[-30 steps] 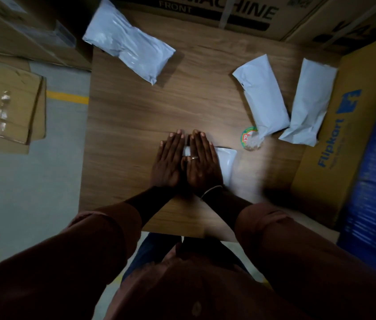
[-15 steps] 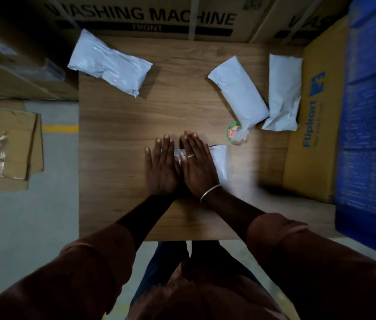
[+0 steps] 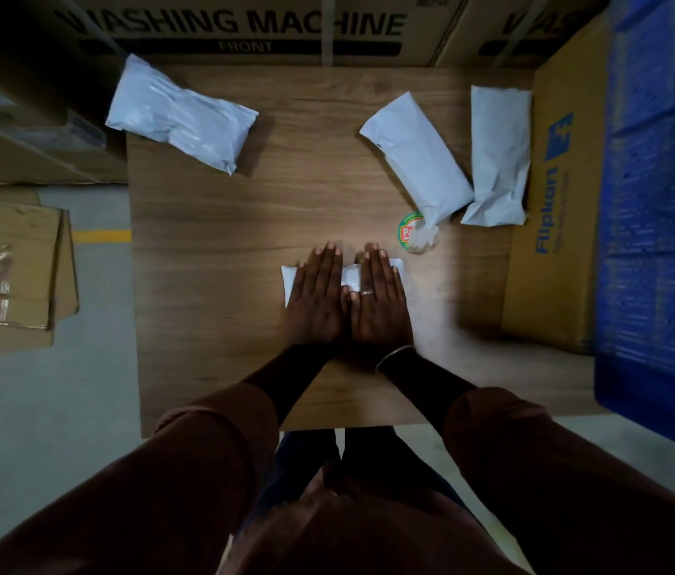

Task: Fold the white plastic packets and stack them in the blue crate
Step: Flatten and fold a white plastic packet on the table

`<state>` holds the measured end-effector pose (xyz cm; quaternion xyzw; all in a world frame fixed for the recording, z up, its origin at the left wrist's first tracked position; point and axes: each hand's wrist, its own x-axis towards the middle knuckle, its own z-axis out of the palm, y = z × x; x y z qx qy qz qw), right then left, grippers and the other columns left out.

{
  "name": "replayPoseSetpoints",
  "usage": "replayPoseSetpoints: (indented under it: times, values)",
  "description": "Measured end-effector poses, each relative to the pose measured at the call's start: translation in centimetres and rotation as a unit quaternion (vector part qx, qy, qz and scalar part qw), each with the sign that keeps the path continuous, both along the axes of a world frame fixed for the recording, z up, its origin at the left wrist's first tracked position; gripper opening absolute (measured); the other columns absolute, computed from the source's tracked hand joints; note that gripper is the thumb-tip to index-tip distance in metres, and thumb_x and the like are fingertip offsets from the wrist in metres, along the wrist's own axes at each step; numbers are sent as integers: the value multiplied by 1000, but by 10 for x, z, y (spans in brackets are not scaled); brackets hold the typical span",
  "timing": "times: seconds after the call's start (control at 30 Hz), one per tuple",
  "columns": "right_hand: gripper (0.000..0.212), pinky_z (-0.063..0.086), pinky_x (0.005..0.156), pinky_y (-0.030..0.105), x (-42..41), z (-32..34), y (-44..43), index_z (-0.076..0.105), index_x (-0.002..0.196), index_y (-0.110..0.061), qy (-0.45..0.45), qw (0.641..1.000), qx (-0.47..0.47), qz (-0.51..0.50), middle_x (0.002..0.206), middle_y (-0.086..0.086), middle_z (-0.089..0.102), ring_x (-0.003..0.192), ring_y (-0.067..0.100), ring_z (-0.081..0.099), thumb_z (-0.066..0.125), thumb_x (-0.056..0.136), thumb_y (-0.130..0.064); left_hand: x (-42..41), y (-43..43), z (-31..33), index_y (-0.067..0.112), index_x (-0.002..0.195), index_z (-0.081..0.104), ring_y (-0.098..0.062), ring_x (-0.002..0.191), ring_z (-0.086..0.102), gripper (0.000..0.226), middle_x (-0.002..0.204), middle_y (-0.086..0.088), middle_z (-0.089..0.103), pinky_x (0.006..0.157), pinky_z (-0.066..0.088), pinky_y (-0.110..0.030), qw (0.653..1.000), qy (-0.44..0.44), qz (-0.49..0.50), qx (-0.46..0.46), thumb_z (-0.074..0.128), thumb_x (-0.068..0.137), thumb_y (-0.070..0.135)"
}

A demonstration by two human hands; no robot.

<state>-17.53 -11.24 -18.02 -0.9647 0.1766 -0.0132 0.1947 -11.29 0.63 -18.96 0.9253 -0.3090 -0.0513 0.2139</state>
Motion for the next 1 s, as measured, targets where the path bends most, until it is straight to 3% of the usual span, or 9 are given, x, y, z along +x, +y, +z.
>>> replayPoseSetpoints:
  times: [0.33, 0.7, 0.9, 1.0]
  values:
    - [60, 18, 125, 39, 5, -10, -2, 35, 152, -5, 38, 999, -13, -9, 161, 11, 32, 151, 22, 25, 27, 102, -36, 6, 1, 1, -2, 152, 36, -31, 153, 28, 52, 161, -17, 34, 122, 28, -51, 1000, -9, -18, -2, 35, 106, 20]
    - [59, 18, 125, 40, 4, -8, -2, 37, 151, -5, 38, 999, -14, -6, 160, 11, 34, 151, 23, 25, 34, 100, -34, 6, 0, -6, 0, 153, 35, -28, 152, 30, 54, 162, -15, 34, 123, 28, -48, 999, -29, -14, 37, 30, 106, 26]
    - [59, 20, 124, 47, 2, 1, 0, 34, 151, 0, -5, 1000, 14, 2, 160, 15, 31, 152, 25, 23, 45, 99, -25, 8, 6, 3, 6, 154, 37, -25, 152, 31, 53, 162, -10, 35, 122, 26, -51, 1000, 0, -8, 26, 33, 106, 29]
    - [56, 17, 123, 52, 6, 11, -4, 32, 151, -1, -14, 999, 34, 9, 161, 13, 30, 152, 26, 21, 37, 100, -22, 9, 13, 8, 10, 155, 36, -23, 154, 25, 55, 164, -5, 32, 125, 17, -55, 995, 20, 73, 61, 22, 108, 34]
